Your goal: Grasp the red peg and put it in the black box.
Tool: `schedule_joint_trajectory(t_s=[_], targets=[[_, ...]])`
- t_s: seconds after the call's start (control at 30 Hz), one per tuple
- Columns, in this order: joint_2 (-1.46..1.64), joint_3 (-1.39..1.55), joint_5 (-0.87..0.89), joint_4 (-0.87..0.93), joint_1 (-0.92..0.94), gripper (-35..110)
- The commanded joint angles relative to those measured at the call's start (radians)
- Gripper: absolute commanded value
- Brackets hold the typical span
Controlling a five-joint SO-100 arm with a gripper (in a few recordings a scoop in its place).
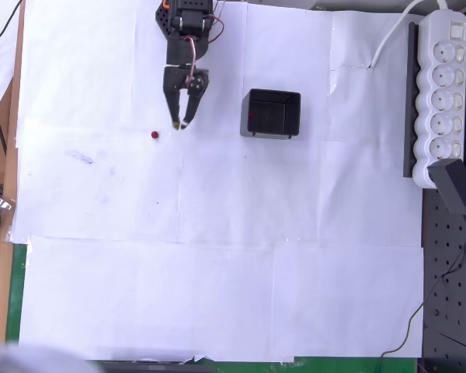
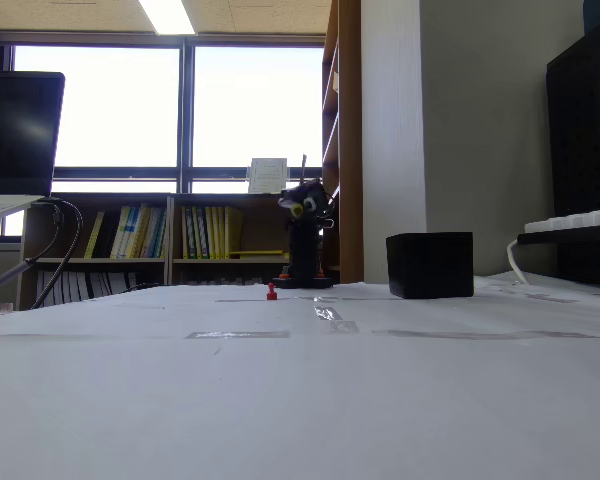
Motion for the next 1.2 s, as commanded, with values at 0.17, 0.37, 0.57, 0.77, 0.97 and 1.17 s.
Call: schedule_joint_trajectory(t_s=[0.17,0.37,0.57,0.77,0.97,1.17], targets=[[0.4,-0.075,-0.12,-0.385,0.032,0],[0.693,-0.071,-0.193,-0.627,0.044,0],[0.953,-0.069,-0.207,-0.782,0.052,0],[1.157,-0.072,-0.192,-0.922,0.069,0],[1.328,-0.081,-0.204,-1.1,0.066,1],[1.417,-0.083,-0.259,-1.137,0.069,5]])
